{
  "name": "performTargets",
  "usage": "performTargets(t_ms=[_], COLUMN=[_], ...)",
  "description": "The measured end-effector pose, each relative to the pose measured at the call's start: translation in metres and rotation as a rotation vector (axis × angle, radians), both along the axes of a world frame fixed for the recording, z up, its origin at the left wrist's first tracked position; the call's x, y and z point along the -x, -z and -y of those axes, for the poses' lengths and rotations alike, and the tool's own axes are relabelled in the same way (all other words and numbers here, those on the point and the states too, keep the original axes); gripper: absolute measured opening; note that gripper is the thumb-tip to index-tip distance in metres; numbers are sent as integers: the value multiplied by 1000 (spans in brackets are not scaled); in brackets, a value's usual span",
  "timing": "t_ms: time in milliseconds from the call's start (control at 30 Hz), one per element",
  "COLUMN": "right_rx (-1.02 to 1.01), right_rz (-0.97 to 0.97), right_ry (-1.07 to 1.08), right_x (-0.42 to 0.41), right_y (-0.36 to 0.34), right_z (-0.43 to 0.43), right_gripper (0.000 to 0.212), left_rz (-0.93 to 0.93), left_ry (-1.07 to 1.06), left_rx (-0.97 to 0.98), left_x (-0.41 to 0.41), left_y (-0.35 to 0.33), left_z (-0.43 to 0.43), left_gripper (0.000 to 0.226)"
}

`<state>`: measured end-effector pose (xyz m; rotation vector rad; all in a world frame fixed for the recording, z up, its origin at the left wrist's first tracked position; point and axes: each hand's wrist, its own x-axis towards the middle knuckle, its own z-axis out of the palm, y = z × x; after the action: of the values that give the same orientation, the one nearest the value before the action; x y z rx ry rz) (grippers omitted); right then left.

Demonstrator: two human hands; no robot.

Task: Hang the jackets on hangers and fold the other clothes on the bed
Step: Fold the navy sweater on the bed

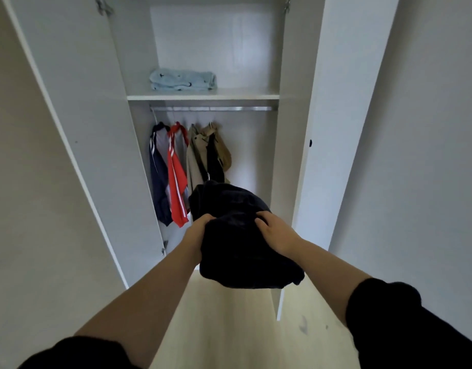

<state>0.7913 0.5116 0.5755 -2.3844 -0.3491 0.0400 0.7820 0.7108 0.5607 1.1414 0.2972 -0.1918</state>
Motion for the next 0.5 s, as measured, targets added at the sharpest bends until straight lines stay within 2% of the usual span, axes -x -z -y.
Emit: performTargets(t_ms=[167,300,500], right_rx=[73,84,41], right_rz=[-33,5,13], right_ry=[-115,-112,-129], right_x=[-18,-34,-46], right_y=[1,-5,-2], right_z=[32,50,72], right_gripper=[50,47,44], left_rz=[-6,-8,14], left_ry=[-117,-199,-272], left_rx=[-29,-43,-18], left_x=[-4,-9,-8], left_y=[1,-6,-11], left_z=[22,40,63], left_gripper=[27,44,43])
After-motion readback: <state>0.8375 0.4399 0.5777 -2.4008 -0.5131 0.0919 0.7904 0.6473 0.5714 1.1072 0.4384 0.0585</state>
